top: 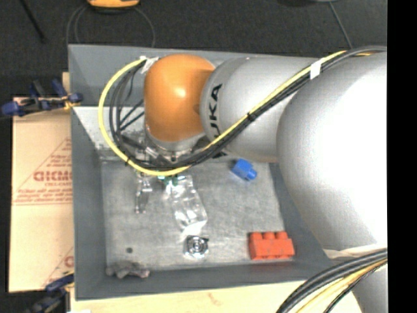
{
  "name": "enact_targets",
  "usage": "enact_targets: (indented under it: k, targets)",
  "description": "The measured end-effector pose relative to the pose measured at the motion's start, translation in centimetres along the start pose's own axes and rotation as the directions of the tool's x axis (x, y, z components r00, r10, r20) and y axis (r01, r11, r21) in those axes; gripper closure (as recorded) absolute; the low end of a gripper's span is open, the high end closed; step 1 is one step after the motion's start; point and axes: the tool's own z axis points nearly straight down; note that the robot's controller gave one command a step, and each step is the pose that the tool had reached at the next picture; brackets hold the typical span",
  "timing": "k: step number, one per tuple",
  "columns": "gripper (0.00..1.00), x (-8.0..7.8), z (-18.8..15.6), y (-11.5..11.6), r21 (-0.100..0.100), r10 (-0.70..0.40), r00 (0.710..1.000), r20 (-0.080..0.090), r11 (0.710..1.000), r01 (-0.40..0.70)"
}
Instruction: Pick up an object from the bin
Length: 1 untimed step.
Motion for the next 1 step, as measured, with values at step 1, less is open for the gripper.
enact_targets:
  k: [1]
  targets:
    - [0.00, 1.28, 1.52, -4.90, 0.002, 0.061, 0.998, 0.004, 0.998, -0.061]
